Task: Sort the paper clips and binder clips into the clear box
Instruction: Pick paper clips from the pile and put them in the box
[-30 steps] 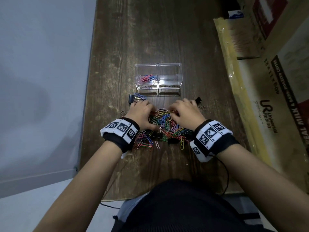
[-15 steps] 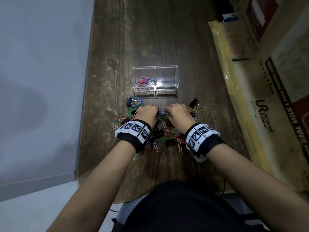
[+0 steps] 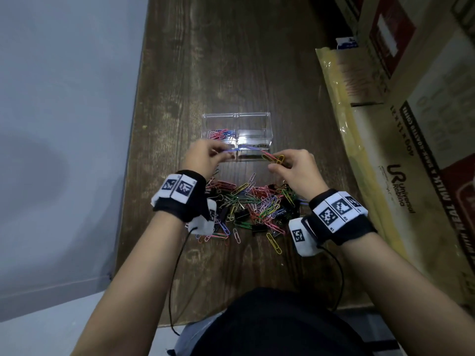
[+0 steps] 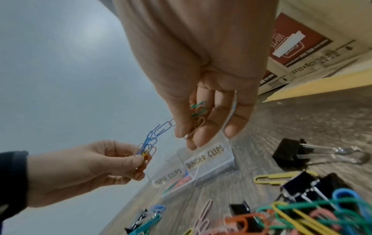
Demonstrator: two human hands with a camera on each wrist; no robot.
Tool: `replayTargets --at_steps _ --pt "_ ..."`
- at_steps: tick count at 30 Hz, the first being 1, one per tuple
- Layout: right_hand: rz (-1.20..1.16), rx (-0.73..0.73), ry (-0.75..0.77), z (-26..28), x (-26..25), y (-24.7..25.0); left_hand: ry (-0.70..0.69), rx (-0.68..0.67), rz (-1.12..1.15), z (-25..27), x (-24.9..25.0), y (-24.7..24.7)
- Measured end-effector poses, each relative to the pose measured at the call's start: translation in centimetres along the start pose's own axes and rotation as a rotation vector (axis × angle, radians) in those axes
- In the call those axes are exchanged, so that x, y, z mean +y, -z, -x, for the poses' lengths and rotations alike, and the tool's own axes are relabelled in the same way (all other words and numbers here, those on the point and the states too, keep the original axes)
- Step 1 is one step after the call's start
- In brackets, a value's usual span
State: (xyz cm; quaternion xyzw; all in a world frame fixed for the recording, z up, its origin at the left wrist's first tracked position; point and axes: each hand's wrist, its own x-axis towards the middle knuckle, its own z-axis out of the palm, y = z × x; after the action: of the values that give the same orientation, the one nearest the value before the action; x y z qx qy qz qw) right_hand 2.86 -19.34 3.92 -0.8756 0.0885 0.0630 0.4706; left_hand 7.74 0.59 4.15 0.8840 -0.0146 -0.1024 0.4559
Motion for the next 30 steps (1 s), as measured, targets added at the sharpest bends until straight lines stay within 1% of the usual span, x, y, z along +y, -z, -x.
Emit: replayTargets --at_steps 3,4,6,9,13,16,18,20,22,23,25,26,27,30 --pt "-0.090 0.005 -0.076 -0.3 0.3 0.6 0.003 0.101 0.016 -2.8 0.4 2.2" --pt "-0.110 0.005 -0.090 -0.4 0.5 0.6 -0.008 0.127 -0.011 -3.8 0.5 2.8" --pt "-0.135 0.004 -0.099 -0.6 0.7 0.7 -0.018 0.144 -0.152 -5.6 0.7 3.8" --pt "-0.112 -0.004 -0.089 -0.8 0.3 0.5 0.017 0.116 -0.393 -7.3 1.0 4.0" --pt "-0.070 -0.031 -0.072 -1.6 -0.9 0.1 0.015 0.010 -0.571 -7.7 1.7 2.4" --pt "-0.018 -0.069 -0.038 -2.6 -2.5 -0.2 -0.035 0.025 -0.518 -7.0 1.9 2.0" --pt "0.023 -0.092 0.005 -4.1 -4.2 -0.6 -0.062 0.104 -0.421 -6.0 1.3 2.2" --pt "0.102 -0.066 0.079 -6.0 -6.1 -1.4 -0.048 0.198 -0.334 -4.5 0.4 2.6" --pt "0.203 -0.066 0.150 -7.9 -7.8 -2.5 -0.013 0.243 -0.300 -2.7 -0.8 2.6" --pt "0.251 -0.090 0.173 -8.5 -8.6 -3.0 0.006 0.249 -0.310 -1.9 -1.5 2.6" --pt "0.317 -0.181 0.199 -9.5 -9.6 -3.9 0.044 0.217 -0.352 -0.9 -2.9 2.3" --pt "0.340 -0.208 0.206 -9.8 -9.7 -4.2 0.052 0.177 -0.378 -0.8 -3.6 2.2" --pt "0.355 -0.206 0.208 -9.7 -9.8 -4.3 0.042 0.129 -0.420 -0.8 -4.1 2.1" --pt "0.345 -0.139 0.232 -8.7 -8.8 -4.0 -0.035 -0.021 -0.622 -1.6 -4.4 1.9"
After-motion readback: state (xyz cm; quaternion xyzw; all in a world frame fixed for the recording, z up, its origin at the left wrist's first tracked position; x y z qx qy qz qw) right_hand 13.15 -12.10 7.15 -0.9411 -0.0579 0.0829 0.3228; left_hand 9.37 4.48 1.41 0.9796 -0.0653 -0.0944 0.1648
